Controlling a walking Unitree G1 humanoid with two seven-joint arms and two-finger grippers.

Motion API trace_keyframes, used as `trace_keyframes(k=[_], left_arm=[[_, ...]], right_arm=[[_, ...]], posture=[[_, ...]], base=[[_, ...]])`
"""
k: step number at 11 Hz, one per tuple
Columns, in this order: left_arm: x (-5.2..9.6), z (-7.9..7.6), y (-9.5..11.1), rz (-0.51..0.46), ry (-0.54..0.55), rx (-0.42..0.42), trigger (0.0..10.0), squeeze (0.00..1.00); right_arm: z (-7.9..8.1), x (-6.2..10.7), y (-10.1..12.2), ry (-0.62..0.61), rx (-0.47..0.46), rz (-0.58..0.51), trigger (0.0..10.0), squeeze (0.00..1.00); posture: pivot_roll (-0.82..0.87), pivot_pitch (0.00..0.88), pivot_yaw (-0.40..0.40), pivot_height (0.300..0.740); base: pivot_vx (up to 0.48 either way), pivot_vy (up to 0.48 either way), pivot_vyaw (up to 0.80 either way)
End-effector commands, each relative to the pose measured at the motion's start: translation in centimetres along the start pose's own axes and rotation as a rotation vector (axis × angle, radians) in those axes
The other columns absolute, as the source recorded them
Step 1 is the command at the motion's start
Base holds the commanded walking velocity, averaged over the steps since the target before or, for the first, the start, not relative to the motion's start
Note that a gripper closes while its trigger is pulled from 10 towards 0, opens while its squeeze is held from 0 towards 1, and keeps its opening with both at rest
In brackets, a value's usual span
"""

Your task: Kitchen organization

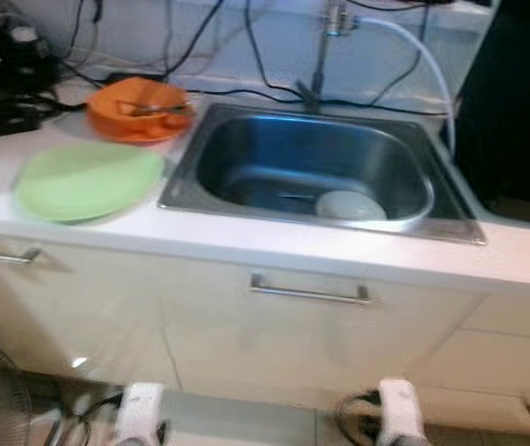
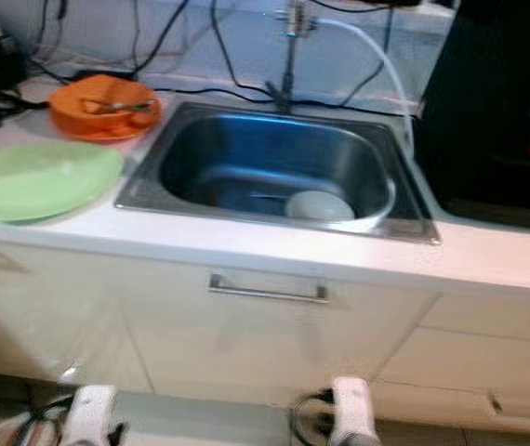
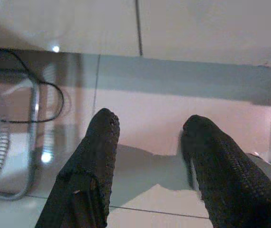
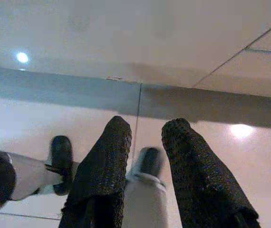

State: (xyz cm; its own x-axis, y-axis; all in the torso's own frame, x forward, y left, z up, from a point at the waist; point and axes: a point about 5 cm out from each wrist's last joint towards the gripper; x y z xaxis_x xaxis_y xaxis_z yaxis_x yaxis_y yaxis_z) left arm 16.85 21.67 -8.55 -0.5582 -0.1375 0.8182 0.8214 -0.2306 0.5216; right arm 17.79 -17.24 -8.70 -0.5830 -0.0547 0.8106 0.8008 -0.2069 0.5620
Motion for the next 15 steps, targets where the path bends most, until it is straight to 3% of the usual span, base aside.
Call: trace_keyframes(k=[1,12,15], left_arm=[[-0.07,-0.55,0.33,-0.004,-0.007,0.006,10.0,0.0],[-0.08,-0.34,0.4,-0.004,0.002,0.004,10.0,0.0],[-0.06,-0.27,0.28,-0.002,0.005,-0.002,10.0,0.0]], right_arm=[[-1.05,0.2,-0.06,-0.031,-0.001,0.002,10.0,0.0],[-0.92,0.17,-0.04,-0.028,-0.004,0.001,10.0,0.0],[-0.9,0.18,-0.11,-0.028,-0.003,0.003,10.0,0.0]], posture=[[0.17,0.026,-0.016,0.74],[0.17,0.025,-0.012,0.74],[0.17,0.025,-0.011,0.74]], base=[[0.0,0.364,0.0],[0.0,0.317,0.0],[0.0,0.0,0.0]])
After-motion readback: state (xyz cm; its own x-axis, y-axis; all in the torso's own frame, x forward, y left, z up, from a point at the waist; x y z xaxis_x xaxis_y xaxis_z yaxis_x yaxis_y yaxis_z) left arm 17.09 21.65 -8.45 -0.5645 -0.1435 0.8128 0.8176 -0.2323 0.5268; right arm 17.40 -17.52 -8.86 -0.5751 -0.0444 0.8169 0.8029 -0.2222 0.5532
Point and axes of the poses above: a point about 5 cm out from each wrist's last joint towards the gripper, its own x axis pointing back from the gripper into the wrist, its own y axis along the axis of the wrist's last joint, z = x × y, and after that the axes turned 11 degrees about -x, right-handed
